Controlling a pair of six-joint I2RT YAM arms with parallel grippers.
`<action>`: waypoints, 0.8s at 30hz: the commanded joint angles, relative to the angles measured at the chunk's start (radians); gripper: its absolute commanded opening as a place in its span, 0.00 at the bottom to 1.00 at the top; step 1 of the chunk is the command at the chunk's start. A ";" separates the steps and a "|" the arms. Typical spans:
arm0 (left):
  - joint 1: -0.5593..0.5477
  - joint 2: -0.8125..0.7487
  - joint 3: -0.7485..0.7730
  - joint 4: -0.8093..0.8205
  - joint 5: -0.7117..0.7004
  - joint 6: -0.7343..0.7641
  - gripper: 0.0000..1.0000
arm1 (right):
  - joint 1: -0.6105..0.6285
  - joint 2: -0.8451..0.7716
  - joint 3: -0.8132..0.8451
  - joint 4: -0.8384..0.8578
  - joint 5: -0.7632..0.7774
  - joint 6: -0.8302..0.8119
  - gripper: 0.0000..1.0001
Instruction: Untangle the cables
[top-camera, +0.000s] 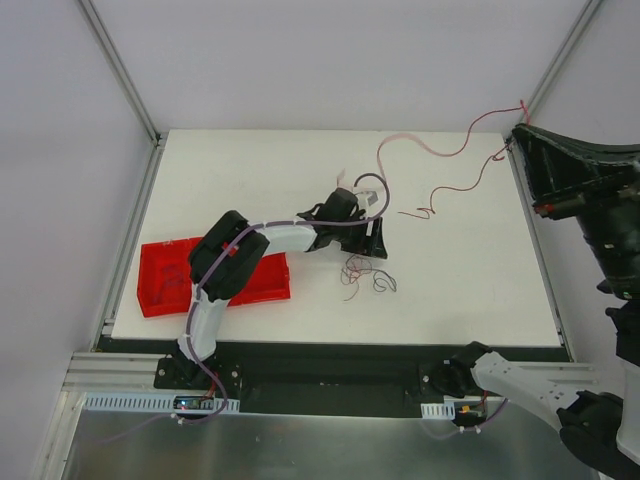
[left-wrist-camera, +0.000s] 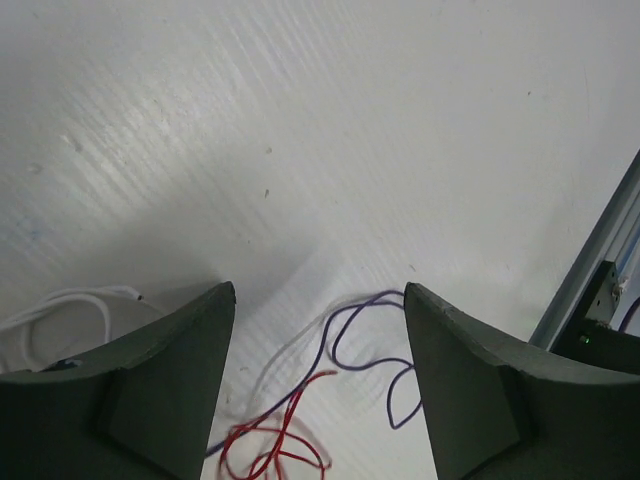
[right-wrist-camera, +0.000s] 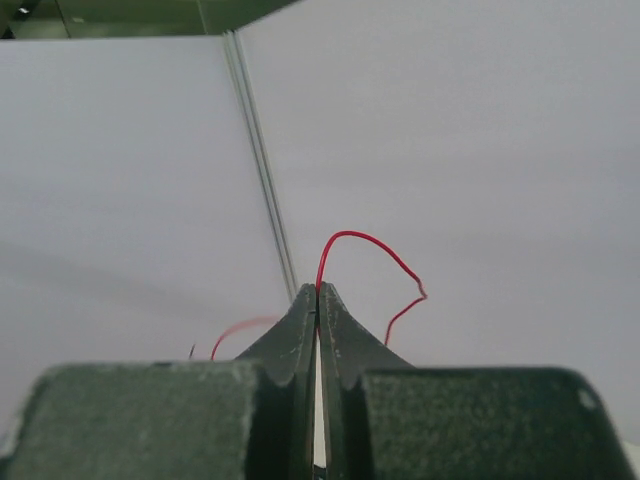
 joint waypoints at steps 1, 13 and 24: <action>0.001 -0.129 -0.031 -0.048 0.017 0.051 0.71 | -0.003 -0.024 -0.144 0.058 0.067 -0.026 0.00; 0.044 -0.553 -0.188 -0.061 0.189 0.149 0.87 | -0.003 -0.250 -0.508 -0.033 0.130 -0.081 0.00; 0.044 -0.837 -0.149 -0.148 0.275 0.221 0.97 | -0.003 -0.267 -0.664 -0.119 -0.166 -0.109 0.00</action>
